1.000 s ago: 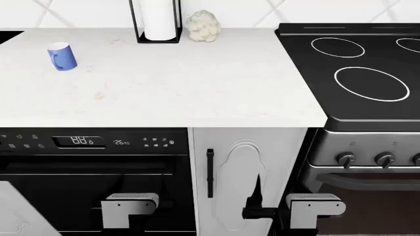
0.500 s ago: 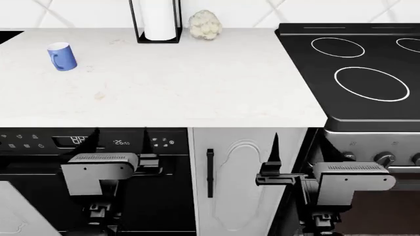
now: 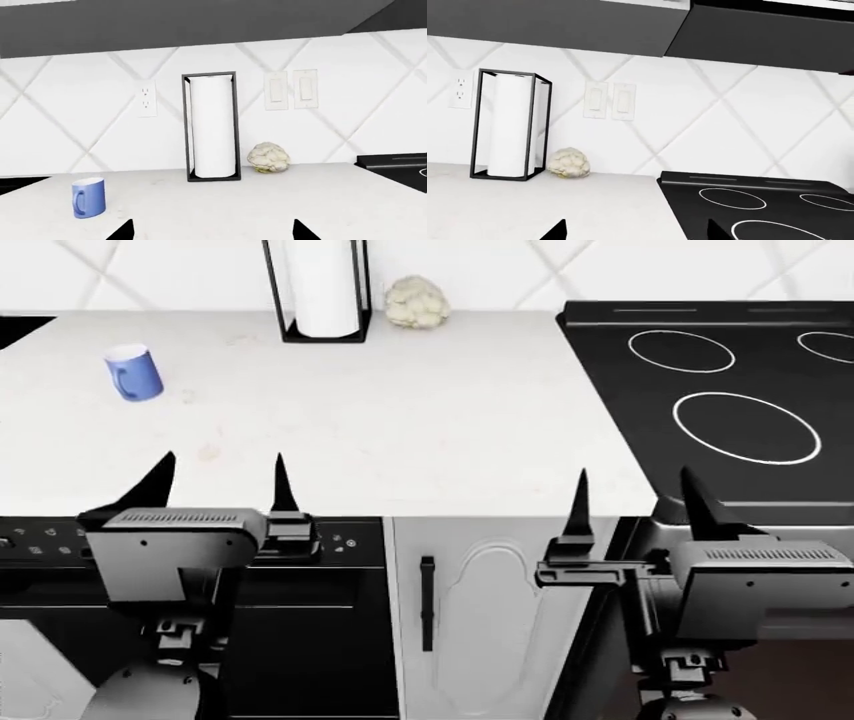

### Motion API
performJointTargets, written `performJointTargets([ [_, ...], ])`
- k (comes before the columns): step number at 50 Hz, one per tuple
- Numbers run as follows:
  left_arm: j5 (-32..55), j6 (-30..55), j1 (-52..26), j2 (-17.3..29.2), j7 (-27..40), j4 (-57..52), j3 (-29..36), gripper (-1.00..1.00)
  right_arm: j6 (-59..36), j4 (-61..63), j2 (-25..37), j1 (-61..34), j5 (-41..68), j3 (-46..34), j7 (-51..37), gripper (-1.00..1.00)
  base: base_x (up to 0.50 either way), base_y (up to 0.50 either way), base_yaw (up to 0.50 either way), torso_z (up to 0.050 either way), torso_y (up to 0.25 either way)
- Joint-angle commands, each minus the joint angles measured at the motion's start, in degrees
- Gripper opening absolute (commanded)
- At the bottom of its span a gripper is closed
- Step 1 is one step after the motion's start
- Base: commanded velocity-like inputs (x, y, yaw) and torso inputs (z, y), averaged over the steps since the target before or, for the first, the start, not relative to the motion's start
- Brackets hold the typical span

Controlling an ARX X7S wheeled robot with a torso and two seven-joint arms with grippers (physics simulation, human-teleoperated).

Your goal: A wet mug is on the counter and needs to be dried. Pick it up and place it upside down in the open cabinet.

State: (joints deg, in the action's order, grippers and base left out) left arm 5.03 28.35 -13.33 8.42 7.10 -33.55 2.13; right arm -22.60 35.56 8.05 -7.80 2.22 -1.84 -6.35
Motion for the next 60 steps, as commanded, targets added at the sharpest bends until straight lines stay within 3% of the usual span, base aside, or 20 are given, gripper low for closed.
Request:
performJointTargets([
  [1, 0.09, 1.25, -0.95, 0.77, 0.68, -0.83, 0.73, 1.0, -0.63, 1.04, 0.73, -0.21, 0.74, 0.43, -0.85, 1.0, 0.0, 0.0, 0.0, 0.05, 0.0],
  [20, 0.74, 1.38, -1.24, 1.63, 1.34, -1.28, 1.21, 1.0, -1.49, 2.46, 1.75, -0.9, 1.34, 0.36, -1.96, 1.0, 0.0, 0.18, 0.0, 0.049, -0.033],
  [60, 1.88, 1.87, -0.5, 3.18, 3.5, -1.14, 0.55, 1.0, 1.01, 1.64, 2.49, 0.32, 3.53, -0.26, -3.72, 1.0, 0.19, 0.29, 0.0, 0.0, 0.0],
])
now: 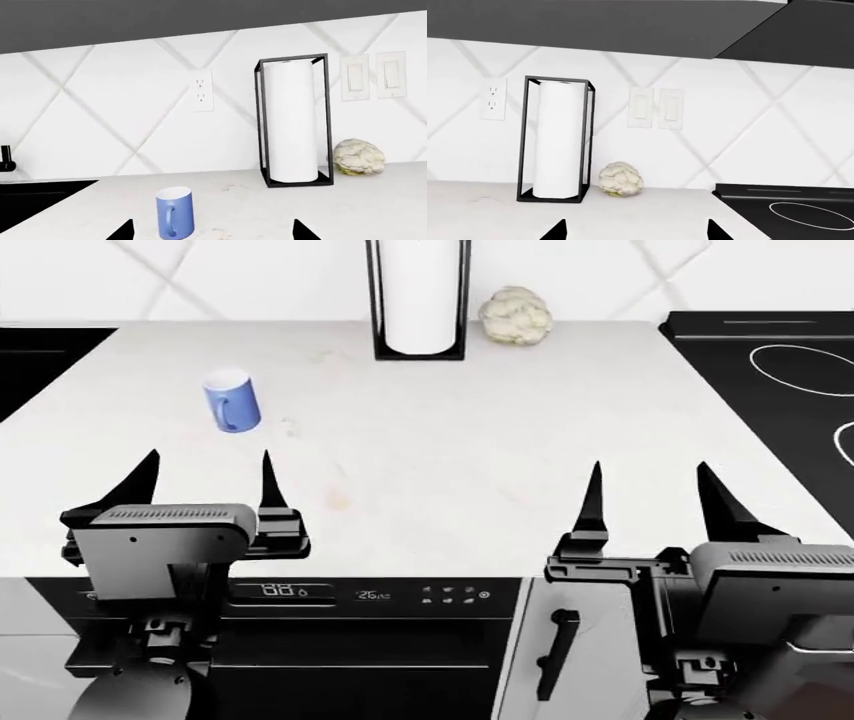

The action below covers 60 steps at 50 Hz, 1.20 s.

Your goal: A wet mug is on the counter and needs to be dried. Pick it up and place it upside down in the open cabinet.

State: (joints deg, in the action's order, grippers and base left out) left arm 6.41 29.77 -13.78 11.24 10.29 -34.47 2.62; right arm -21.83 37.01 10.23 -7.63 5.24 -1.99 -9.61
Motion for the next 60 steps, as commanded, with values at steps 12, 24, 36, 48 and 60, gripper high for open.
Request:
performJointTargets([
  [12, 2.56, 0.99, 0.05, 0.51, -0.1, -0.79, -0.56, 1.0, 1.17, 0.3, 0.45, 0.54, 1.63, -0.05, -0.76, 1.0, 0.24, 0.25, 0.0, 0.0, 0.0],
  [24, 2.57, 2.9, -0.54, 1.32, 0.08, -0.76, 0.56, 1.0, -0.27, 1.47, 1.06, -0.43, 1.99, -0.1, -1.47, 1.0, 0.24, 0.08, 0.0, 0.0, 0.0],
  [36, 2.71, 3.76, -0.66, 2.08, 0.17, -0.47, 1.12, 1.0, -1.83, 2.53, 1.82, -1.2, 2.44, -0.29, -2.56, 1.0, 0.24, 0.06, 0.0, 0.0, 0.0],
  [48, 2.73, 3.27, -0.04, 2.54, 0.4, -0.18, 1.34, 1.0, -0.9, 2.08, 2.24, -0.62, 3.05, -0.63, -3.41, 1.0, 0.24, 0.06, 0.0, 0.0, 0.0],
  [60, 3.15, 2.83, 0.11, 2.78, 0.68, -0.03, 1.2, 1.0, -0.3, 1.86, 2.77, -0.26, 3.44, -1.04, -4.18, 1.0, 0.24, 0.06, 0.0, 0.0, 0.001],
])
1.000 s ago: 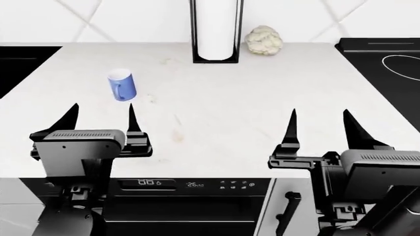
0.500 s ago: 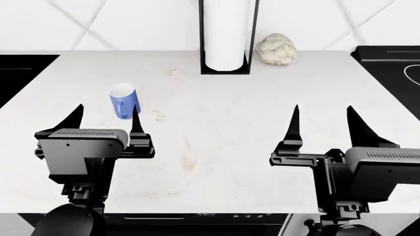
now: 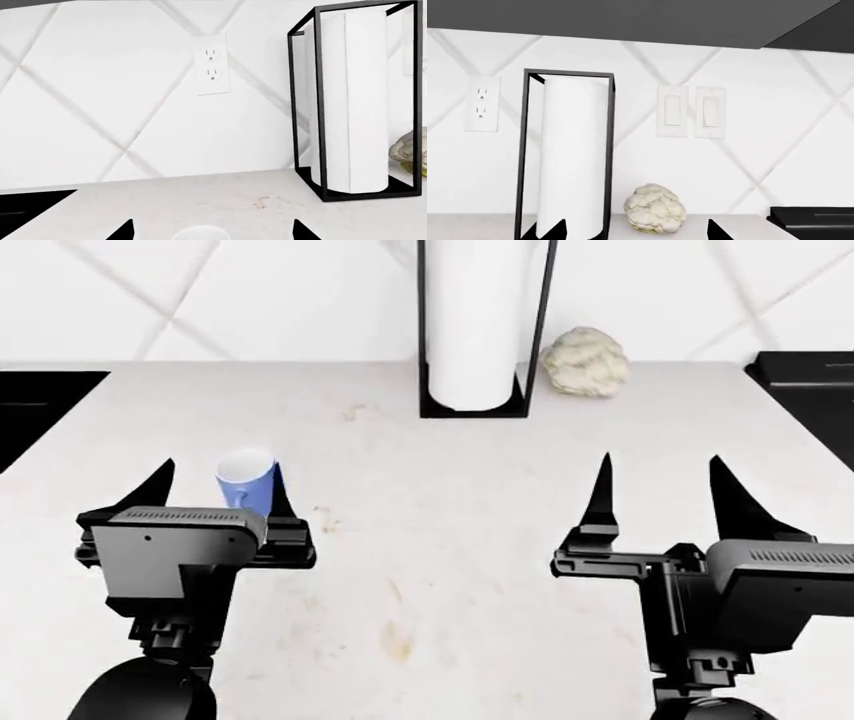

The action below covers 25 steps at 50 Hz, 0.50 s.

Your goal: A wet mug is on the counter and needs to be dried. Pick it up and place it upside down in the open cabinet.

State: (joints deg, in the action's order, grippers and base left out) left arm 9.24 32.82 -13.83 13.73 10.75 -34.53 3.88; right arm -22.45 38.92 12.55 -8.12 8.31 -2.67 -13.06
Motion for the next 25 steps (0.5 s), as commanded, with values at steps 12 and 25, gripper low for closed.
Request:
performJointTargets([
  [12, 0.84, 0.12, 0.24, 0.62, 0.55, -0.62, -0.21, 1.0, -0.21, 0.8, 1.02, 0.14, 0.78, -0.78, -1.54, 1.0, 0.22, 0.04, 0.0, 0.0, 0.0],
  [25, 0.1, 3.72, -0.35, 2.75, 0.7, -2.8, 1.23, 1.0, -0.25, 1.14, 1.88, 0.39, 1.16, -1.23, -1.91, 1.0, 0.14, 0.02, 0.0, 0.0, 0.0],
])
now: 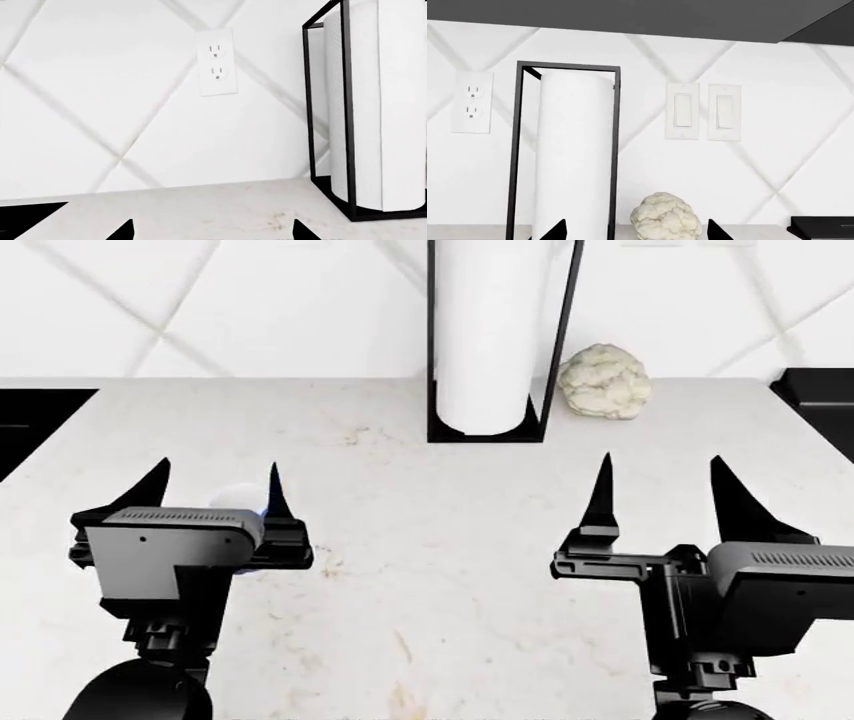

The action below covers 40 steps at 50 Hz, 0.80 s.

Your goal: A wet mug is on the counter and needs to be dried. Pick it up and place it upside down in the open cabinet.

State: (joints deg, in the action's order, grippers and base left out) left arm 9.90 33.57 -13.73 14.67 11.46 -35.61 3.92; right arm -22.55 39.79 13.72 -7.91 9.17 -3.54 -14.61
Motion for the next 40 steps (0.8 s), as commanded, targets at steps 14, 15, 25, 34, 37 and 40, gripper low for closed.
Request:
performJointTargets([
  [14, 9.32, 34.29, -12.72, 4.66, -2.43, -12.83, -4.55, 1.0, -0.27, -0.29, 1.18, -0.35, 1.02, -0.61, -0.66, 1.0, 0.0, 0.0, 0.0, 0.0, 0.0],
  [15, 10.3, 36.29, -13.32, 4.28, -2.76, -12.92, -5.78, 1.0, -0.22, -0.34, 1.2, -0.34, 1.06, -0.64, -0.68, 1.0, 0.0, 0.0, 0.0, 0.0, 0.0],
  [25, 12.02, 40.36, -12.38, 5.31, -4.2, -9.95, -8.25, 1.0, -0.08, -0.34, 1.59, -0.4, 1.56, -0.7, -0.91, 1.0, 0.0, 0.0, 0.0, 0.0, 0.0],
  [34, 10.68, 33.93, -7.14, 4.39, -4.36, -6.1, -7.1, 1.0, 0.49, -0.42, 1.79, -0.03, 1.84, -0.85, -1.18, 1.0, 0.0, 0.0, 0.0, 0.0, 0.0],
  [37, 9.56, 30.15, -5.67, 4.23, -4.33, -4.48, -6.19, 1.0, 0.64, -0.55, 1.82, -0.01, 1.88, -0.99, -1.28, 1.0, 0.0, 0.0, 0.0, 0.0, 0.0],
  [40, 8.49, 27.26, -5.03, 4.09, -4.14, -3.14, -4.98, 1.0, 0.69, -0.56, 1.85, -0.01, 1.89, -1.21, -1.39, 1.0, 0.0, 0.0, 0.0, 0.0, 0.0],
])
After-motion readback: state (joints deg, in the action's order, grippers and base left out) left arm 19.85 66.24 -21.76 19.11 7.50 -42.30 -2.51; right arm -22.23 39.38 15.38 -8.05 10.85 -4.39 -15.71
